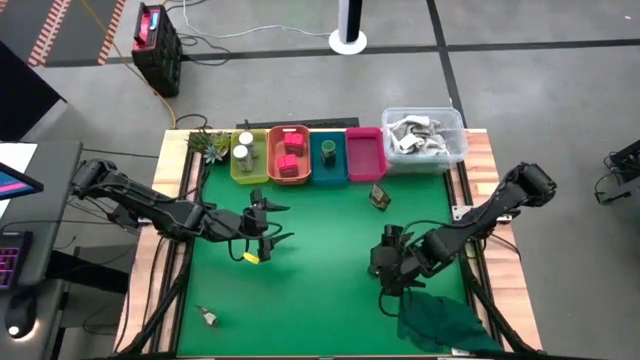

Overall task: Sort spices by type
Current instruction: Put the green seasoning bottle into the blue bin

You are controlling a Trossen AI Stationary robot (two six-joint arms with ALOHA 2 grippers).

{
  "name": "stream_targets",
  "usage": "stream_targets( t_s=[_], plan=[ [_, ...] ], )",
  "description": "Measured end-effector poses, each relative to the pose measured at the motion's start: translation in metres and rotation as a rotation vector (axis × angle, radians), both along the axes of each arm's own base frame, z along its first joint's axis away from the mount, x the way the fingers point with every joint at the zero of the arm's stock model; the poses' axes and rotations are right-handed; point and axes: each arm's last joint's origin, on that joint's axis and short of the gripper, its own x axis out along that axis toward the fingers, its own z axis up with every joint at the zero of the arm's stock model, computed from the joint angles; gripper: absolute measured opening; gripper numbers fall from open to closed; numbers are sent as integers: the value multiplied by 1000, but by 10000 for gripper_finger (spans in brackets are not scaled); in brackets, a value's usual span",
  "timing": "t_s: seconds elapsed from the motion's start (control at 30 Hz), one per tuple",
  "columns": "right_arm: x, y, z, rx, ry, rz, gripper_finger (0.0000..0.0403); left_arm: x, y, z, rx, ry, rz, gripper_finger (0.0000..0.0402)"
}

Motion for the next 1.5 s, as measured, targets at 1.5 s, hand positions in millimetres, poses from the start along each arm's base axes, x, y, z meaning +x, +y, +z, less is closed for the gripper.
stream_targets(
  t_s=[1.5],
  plan=[
    [100,-167,45,-171,-302,2,231,-28,80,-16,31,-242,-25,288]
  ],
)
